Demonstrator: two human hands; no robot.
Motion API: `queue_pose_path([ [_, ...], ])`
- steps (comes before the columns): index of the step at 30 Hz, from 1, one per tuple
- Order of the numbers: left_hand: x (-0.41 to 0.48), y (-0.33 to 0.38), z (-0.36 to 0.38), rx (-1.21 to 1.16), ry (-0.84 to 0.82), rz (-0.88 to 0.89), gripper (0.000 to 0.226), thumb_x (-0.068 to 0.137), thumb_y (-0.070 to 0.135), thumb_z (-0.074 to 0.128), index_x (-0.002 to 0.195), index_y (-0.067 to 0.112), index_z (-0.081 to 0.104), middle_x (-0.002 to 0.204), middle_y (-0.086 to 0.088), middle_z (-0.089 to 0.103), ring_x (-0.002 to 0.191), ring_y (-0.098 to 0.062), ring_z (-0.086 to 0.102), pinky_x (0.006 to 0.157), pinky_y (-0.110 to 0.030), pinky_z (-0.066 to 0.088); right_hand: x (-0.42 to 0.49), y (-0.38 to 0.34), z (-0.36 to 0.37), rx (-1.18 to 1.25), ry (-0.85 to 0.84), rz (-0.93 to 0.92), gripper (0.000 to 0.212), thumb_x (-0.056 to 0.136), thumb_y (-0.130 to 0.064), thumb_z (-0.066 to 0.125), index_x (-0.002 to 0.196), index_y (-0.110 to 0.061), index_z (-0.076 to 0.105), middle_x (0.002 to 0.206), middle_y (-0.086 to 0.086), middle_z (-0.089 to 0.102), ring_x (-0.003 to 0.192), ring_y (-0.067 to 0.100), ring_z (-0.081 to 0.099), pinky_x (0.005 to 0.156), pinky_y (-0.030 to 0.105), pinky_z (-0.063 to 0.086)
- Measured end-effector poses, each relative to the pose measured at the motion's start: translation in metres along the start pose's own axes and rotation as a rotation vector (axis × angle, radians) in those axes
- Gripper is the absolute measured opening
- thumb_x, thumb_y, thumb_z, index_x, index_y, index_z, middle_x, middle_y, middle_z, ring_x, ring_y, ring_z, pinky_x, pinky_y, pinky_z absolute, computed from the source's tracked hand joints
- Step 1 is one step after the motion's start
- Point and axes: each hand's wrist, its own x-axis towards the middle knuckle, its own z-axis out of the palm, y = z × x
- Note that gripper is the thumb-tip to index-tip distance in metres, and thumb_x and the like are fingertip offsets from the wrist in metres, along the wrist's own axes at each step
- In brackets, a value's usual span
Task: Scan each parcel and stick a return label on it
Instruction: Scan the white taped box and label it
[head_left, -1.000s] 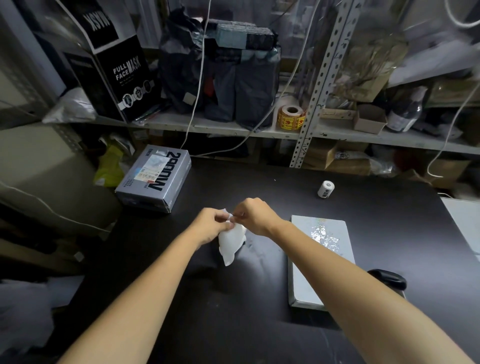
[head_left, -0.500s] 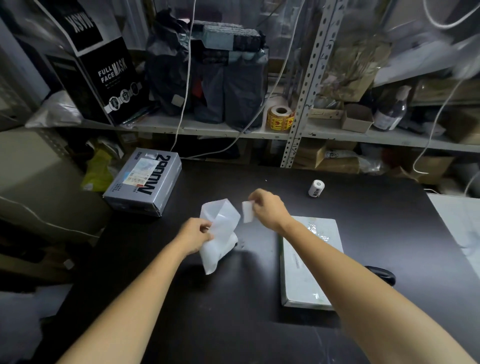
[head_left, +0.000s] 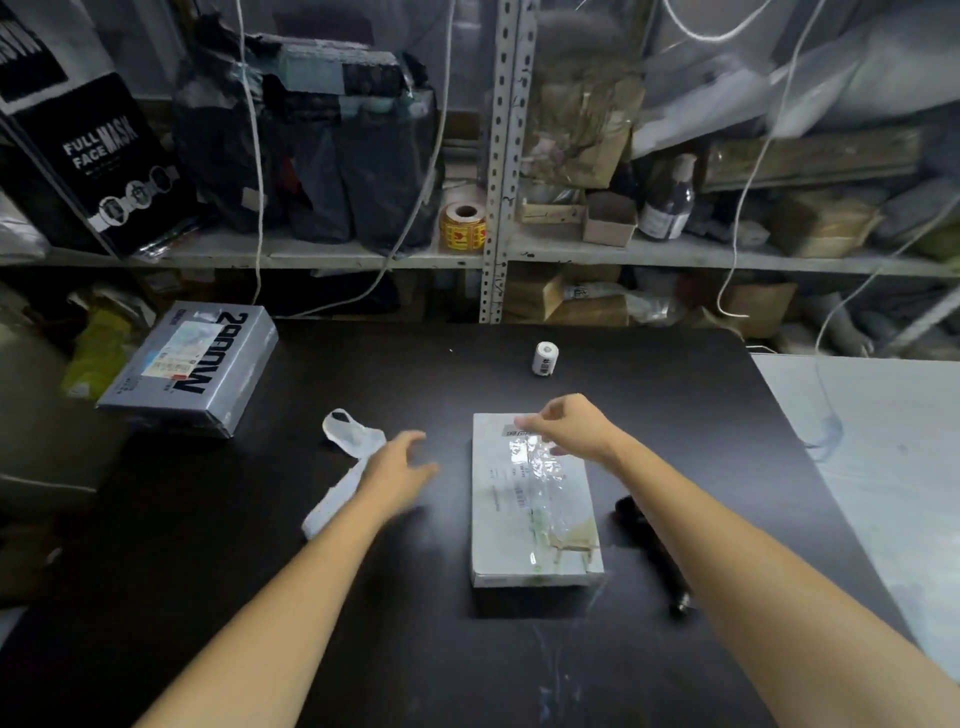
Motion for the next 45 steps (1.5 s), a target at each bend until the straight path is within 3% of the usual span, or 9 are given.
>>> queue_pose_path([
  [5,-0.023,0.009,0.074,-0.192,-0.228,-0.137,0.063,0.090,0.021,0.067,0.144,0.020,0.036,0.132,-0.004,0.055,0.107,-0.018,0.056,0.080,-0.027,0.047,-0.016,0.057,-0.008,0.076,-0.049,0.065,0.012,0.086,-0.012,0.072,0.087,-0.012,0.060,0.085,0.006,0.067,0.070,0.015,0.064,0.073,0.033,0.061],
  [15,-0.023,-0.005,0.101,-0.181,-0.172,-0.151,0.074,0.084,0.010,0.073,0.146,0.023,0.036,0.120,-0.003,0.060,0.106,-0.022,0.062,0.092,-0.044,0.054,-0.038,0.114,0.017,0.156,-0.200,0.210,0.016,0.091,-0.011,0.068,0.103,-0.007,0.058,0.102,0.014,0.064,0.063,0.013,0.070,0.061,0.025,0.059],
  [18,-0.021,-0.008,0.102,-0.193,-0.178,-0.144,0.075,0.084,0.010,0.074,0.147,0.023,0.035,0.115,-0.001,0.060,0.103,-0.019,0.062,0.085,-0.034,0.054,-0.035,0.118,0.025,0.110,-0.126,0.208,0.018,0.088,-0.011,0.073,0.099,-0.007,0.059,0.098,0.012,0.061,0.055,0.012,0.068,0.053,0.021,0.055],
  [22,-0.020,-0.010,0.102,-0.199,-0.183,-0.140,0.075,0.084,0.011,0.074,0.146,0.024,0.035,0.116,-0.002,0.060,0.102,-0.017,0.061,0.084,-0.032,0.052,-0.033,0.122,0.034,-0.170,-0.029,0.114,0.024,0.080,-0.026,0.079,0.092,-0.018,0.060,0.089,-0.002,0.061,0.082,0.020,0.065,0.071,0.029,0.054],
  [28,-0.022,-0.010,0.100,-0.200,-0.202,-0.145,0.075,0.084,0.012,0.074,0.146,0.025,0.034,0.115,0.000,0.059,0.103,-0.017,0.062,0.082,-0.030,0.052,-0.035,0.125,0.027,-0.337,0.068,0.111,0.048,0.070,-0.048,0.080,0.099,-0.027,0.048,0.077,-0.009,0.060,0.067,0.009,0.059,0.051,0.028,0.041],
  [32,-0.022,-0.009,0.100,-0.212,-0.216,-0.155,0.075,0.085,0.012,0.073,0.147,0.025,0.034,0.116,0.000,0.059,0.105,-0.019,0.061,0.092,-0.039,0.054,-0.032,0.132,0.019,-0.168,0.086,0.181,0.056,0.076,-0.039,0.082,0.120,-0.022,0.050,0.079,-0.010,0.065,0.068,0.004,0.062,0.054,0.021,0.043],
  [36,-0.021,-0.011,0.100,-0.274,-0.248,-0.175,0.074,0.086,0.011,0.072,0.147,0.028,0.034,0.120,0.000,0.058,0.110,-0.022,0.060,0.094,-0.046,0.054,-0.030,0.134,0.026,0.109,0.008,0.239,0.055,0.085,-0.020,0.076,0.133,-0.016,0.050,0.105,0.005,0.069,0.091,0.019,0.069,0.078,0.036,0.059],
  [40,-0.023,-0.015,0.098,-0.380,-0.264,-0.225,0.075,0.087,0.007,0.070,0.149,0.031,0.034,0.126,-0.002,0.059,0.114,-0.024,0.060,0.095,-0.049,0.053,-0.034,0.132,0.032,0.203,0.036,0.239,0.053,0.088,-0.012,0.073,0.136,-0.015,0.051,0.098,0.003,0.073,0.082,0.013,0.072,0.061,0.023,0.057],
  [45,-0.032,-0.005,0.084,-0.465,-0.255,-0.207,0.071,0.089,0.005,0.067,0.147,0.034,0.038,0.129,-0.002,0.058,0.113,-0.024,0.061,0.092,-0.049,0.055,-0.044,0.117,0.021,0.213,0.066,0.179,0.053,0.087,-0.013,0.073,0.135,-0.019,0.052,0.095,-0.001,0.073,0.076,0.009,0.072,0.054,0.022,0.055],
])
